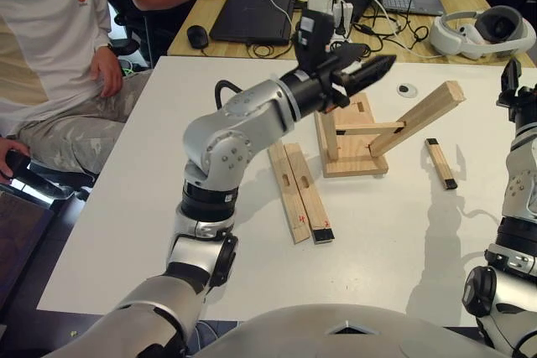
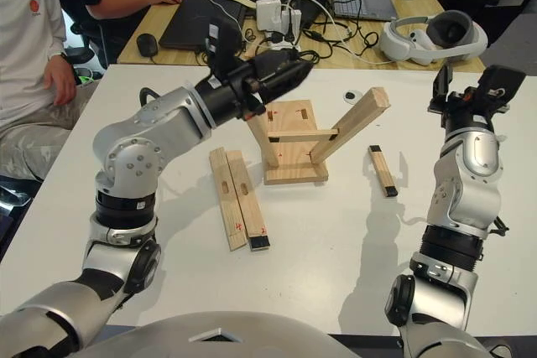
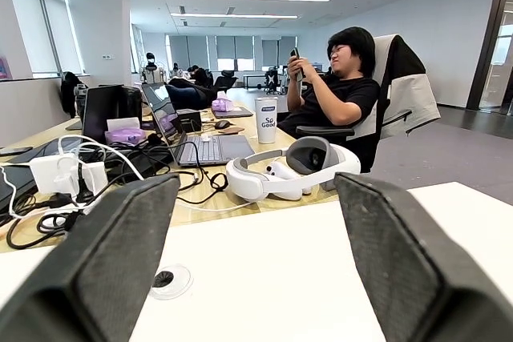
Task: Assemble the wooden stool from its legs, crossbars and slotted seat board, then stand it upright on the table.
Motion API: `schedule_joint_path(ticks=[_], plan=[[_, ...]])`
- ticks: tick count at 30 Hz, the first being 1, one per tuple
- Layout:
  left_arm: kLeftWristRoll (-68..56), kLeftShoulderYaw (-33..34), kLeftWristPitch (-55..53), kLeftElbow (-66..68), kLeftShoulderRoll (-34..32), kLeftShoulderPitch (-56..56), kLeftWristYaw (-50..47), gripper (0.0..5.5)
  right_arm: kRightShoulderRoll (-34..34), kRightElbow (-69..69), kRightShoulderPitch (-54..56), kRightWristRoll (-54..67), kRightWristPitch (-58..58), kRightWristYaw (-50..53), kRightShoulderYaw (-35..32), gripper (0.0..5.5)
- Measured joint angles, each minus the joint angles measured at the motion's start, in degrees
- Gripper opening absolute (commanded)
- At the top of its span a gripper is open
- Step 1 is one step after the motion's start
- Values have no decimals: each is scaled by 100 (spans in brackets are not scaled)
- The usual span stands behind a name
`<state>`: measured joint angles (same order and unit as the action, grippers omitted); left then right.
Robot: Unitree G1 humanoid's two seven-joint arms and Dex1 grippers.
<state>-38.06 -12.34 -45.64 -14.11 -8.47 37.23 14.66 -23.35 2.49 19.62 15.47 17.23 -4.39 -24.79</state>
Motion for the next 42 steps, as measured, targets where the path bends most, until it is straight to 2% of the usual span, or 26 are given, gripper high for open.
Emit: schedule_joint_path(ticks=[2,5,10,14,19,22,23,26,28,30,32,34,38,42], plan=[[271,-197,213,-54,10,-77,46,307,5,7,-16,2,40,-18,26,357],[307,-32,259,-43,174,-61,37,307,42,7,-75,58,98,-113,100,357],[-11,1101,69,-118,209,205,-414,307,105,252,-123,217,267,-430,298,357],[-562,2101,-1,-257,117,1246,-739,307,103,443,-118,220,263,-535,342,357],[-1112,2647,-54,-189,-297,2620,-777,307,211,444,-115,222,254,-594,468,357],[-1484,2839,-174,-171,-387,2946,-861,307,221,432,-116,222,255,-610,513,357],[-1494,2718,-315,-191,-393,2885,-897,307,223,416,-116,223,255,-611,521,357],[-1287,1443,-1208,-321,-533,1818,-794,307,240,404,-110,222,257,-619,568,357],[-1041,25,-1823,-545,-764,687,-616,307,242,404,-108,221,260,-621,600,357],[-613,-601,-1726,-943,-906,551,-577,307,260,405,-86,218,272,-624,669,357],[-209,-773,-1558,-952,-848,392,-644,307,261,397,-80,218,314,-621,692,357],[-178,-482,-1343,-768,-686,340,-662,307,263,379,-79,219,315,-621,717,357],[-130,700,-950,-512,-474,513,-783,307,294,481,-34,241,318,-673,774,357],[-767,1729,-965,-828,-150,818,-1086,307,302,1714,743,356,216,-1129,806,357]])
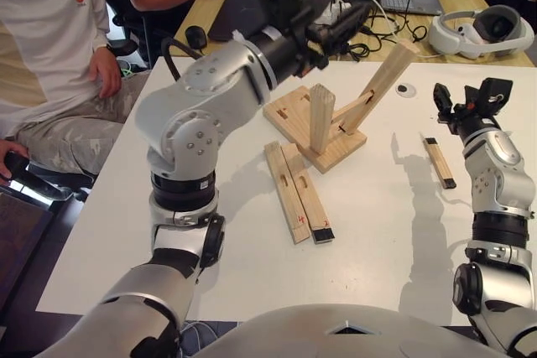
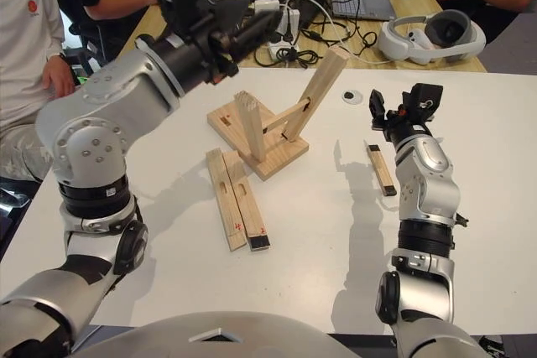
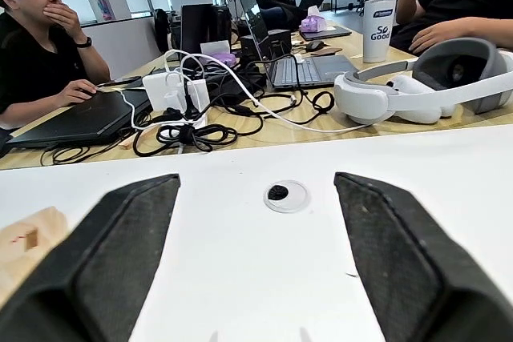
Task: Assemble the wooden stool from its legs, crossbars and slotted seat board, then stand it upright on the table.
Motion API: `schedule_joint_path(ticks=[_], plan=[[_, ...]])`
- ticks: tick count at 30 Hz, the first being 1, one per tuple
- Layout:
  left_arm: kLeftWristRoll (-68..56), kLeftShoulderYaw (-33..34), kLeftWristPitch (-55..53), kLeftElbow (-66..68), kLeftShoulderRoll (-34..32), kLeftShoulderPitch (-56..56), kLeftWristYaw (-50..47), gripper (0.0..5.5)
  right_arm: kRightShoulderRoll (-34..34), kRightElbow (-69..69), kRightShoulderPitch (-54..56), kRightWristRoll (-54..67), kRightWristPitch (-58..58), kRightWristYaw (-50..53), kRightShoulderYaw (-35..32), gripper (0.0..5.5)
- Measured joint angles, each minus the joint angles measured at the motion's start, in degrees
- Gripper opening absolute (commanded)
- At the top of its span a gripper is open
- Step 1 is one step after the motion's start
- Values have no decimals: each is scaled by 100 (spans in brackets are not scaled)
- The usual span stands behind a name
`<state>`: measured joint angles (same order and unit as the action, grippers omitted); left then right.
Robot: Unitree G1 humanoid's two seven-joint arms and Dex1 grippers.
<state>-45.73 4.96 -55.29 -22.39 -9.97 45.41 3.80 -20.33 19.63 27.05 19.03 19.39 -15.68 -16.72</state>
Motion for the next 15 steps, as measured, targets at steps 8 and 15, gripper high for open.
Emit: schedule_joint_path(ticks=[8,15], plan=[[285,1482,-545,434,487,-1272,-2036,307,514,3267,1925,154,-1068,-1027,-57,357],[534,1800,-701,564,735,-1481,-2615,307,576,4705,2357,250,-1700,-1055,-457,357]])
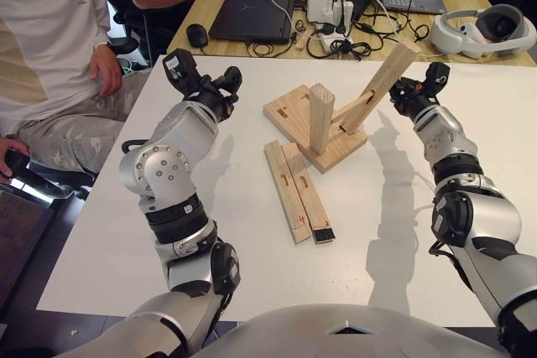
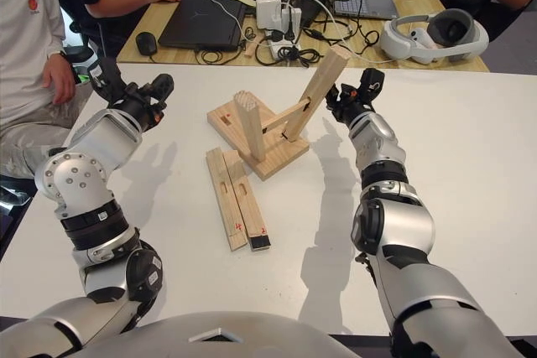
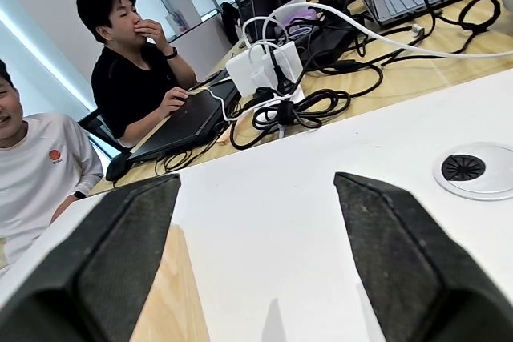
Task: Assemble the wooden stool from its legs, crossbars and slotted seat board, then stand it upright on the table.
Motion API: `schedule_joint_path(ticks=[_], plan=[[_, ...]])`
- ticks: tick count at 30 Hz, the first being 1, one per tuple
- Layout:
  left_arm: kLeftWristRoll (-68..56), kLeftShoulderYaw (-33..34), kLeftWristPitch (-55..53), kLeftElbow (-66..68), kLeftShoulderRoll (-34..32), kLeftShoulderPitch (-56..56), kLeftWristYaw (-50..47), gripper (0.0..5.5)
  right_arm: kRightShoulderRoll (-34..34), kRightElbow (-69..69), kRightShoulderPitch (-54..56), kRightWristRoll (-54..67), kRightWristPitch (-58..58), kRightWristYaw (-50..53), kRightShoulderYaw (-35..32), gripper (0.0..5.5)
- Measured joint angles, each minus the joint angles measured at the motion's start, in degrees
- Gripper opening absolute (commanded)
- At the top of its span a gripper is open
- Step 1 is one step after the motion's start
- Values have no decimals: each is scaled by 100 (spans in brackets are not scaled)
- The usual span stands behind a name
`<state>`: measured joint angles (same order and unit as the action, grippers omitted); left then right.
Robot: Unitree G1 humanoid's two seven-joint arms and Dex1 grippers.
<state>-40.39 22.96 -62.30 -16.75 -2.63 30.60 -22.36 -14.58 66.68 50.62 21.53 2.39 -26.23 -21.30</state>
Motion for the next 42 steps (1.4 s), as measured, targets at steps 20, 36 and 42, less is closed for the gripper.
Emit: schedule_joint_path(ticks=[20,36,42], plan=[[411,510,103,-35,-415,-472,281,311,611,-6373,-2734,1110,3229,203,-17,328],[1166,498,1948,-635,27,-1594,334,103,1696,-6855,-2995,549,2311,3529,-585,117],[-802,2210,2301,-640,588,-989,-1002,103,1909,-6432,-2197,2552,2061,4482,-2035,117]])
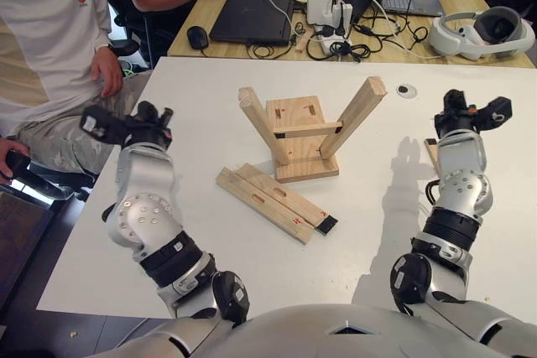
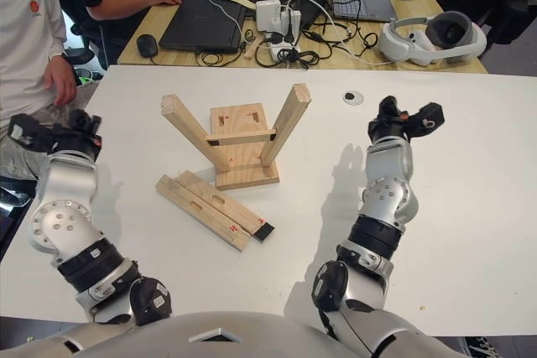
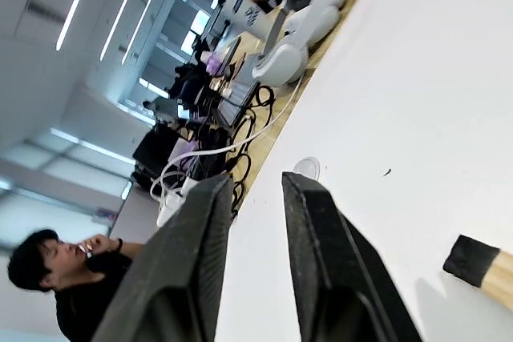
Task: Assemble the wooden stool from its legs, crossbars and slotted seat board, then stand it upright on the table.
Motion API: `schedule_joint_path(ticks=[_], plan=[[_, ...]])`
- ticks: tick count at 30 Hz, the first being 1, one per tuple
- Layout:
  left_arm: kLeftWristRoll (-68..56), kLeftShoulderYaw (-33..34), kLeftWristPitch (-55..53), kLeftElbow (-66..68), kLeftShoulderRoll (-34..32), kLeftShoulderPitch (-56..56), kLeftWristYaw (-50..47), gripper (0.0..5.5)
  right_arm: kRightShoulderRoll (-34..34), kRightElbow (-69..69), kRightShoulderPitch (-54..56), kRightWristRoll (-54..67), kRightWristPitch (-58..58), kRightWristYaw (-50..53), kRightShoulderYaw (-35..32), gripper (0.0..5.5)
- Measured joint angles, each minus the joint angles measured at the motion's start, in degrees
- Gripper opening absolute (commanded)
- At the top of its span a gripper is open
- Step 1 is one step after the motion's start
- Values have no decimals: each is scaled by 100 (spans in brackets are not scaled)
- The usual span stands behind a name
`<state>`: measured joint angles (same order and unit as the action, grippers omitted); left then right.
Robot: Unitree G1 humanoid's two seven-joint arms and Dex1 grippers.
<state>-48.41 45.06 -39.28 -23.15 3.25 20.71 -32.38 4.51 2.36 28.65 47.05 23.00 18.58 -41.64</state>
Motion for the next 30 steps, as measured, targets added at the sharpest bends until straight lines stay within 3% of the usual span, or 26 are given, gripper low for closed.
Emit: schedule_joint_path(ticks=[3,7,9,14,19,23,27,30], plan=[[-1144,623,587,2,141,192,-879,103,128,-47,130,953,-164,476,-427,117],[-1958,482,1037,-100,292,270,-1611,103,404,-385,87,1433,-101,929,-137,117],[-1955,-201,848,-319,381,297,-1866,103,424,-650,42,1683,174,1177,283,117],[-1875,-2931,-834,-267,483,220,-1983,103,433,-1206,-493,2247,1610,1303,1796,117],[-2089,-3694,-839,-390,493,70,-1992,103,223,-1517,-1190,2694,1668,1484,1792,117],[-2365,-3795,-1159,-352,155,-402,-2105,103,-308,-1423,-1042,2242,1714,1244,2082,117],[-2383,-3609,-1546,-271,-443,-976,-2093,103,-1417,-1317,-853,1223,1727,-133,2596,117],[-1908,-3412,-1854,-413,-1315,-1367,-1915,103,-2587,-1171,-1095,293,1594,-1425,2838,117]])
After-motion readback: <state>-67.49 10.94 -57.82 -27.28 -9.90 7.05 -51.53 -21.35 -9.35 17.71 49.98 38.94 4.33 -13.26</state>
